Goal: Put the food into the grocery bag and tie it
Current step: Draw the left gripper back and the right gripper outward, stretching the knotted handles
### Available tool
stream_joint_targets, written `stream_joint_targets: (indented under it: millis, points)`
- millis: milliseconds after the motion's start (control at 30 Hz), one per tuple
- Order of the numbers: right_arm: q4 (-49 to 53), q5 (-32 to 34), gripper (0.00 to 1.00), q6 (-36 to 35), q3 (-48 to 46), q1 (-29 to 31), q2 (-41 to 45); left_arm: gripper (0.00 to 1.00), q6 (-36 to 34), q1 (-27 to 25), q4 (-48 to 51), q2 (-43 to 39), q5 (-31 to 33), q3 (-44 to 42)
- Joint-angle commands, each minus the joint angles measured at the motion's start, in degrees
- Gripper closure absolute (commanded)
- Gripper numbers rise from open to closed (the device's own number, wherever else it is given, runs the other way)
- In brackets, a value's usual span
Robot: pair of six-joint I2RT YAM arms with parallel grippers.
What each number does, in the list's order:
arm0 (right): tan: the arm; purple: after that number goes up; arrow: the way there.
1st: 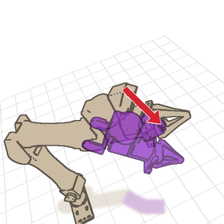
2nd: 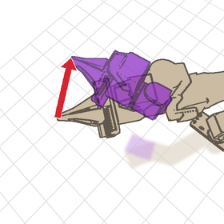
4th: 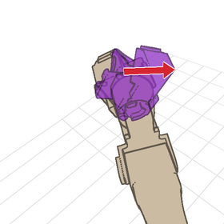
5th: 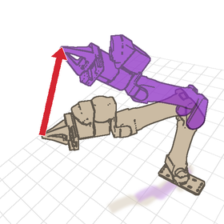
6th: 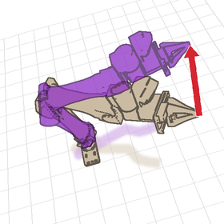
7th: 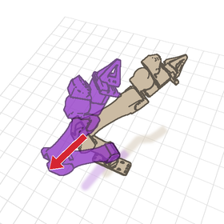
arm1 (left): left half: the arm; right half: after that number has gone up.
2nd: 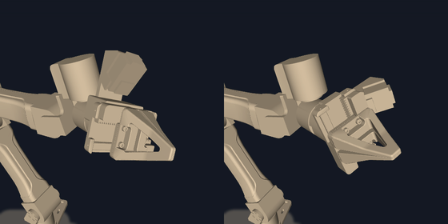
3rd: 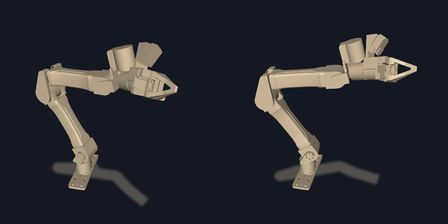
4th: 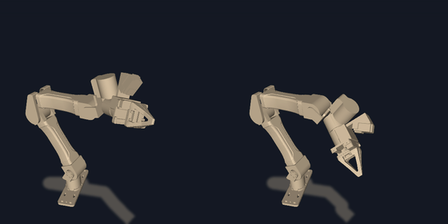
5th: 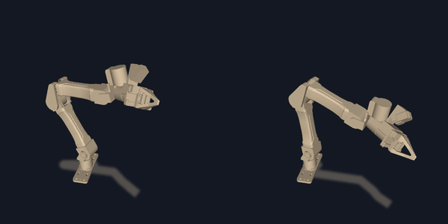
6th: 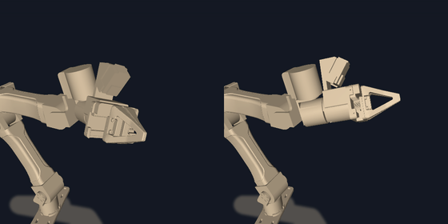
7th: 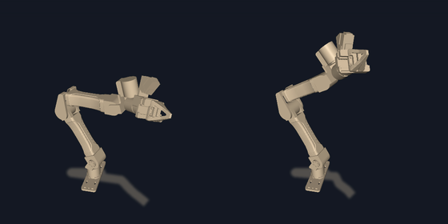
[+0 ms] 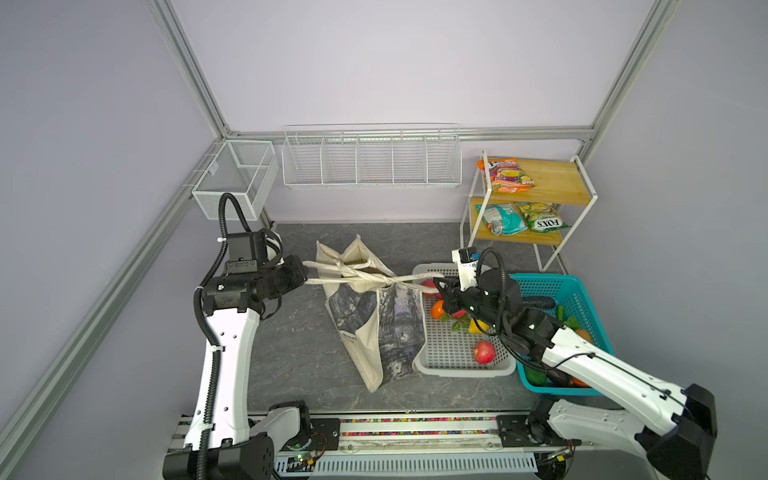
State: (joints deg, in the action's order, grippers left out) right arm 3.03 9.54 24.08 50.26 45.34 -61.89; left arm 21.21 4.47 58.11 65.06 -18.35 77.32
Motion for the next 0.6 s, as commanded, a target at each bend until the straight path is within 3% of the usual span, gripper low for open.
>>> stream_joint_targets:
  millis: [0,267,567]
  points:
    - [8.1,24.3,0.93,4.1,-3.6,-7.1,4.9,1.0,-0.1,8.1,-6.5,-1.7,20.2,-2.4]
    - [11.8,29.5,0.93,6.2,-7.9,-8.8,7.5,1.0,0.6,9.3,-7.0,-1.5,27.0,-4.1]
    - [14.6,31.3,0.93,5.9,-8.4,-9.9,7.7,1.0,0.8,10.3,-7.8,-0.7,29.1,-4.5]
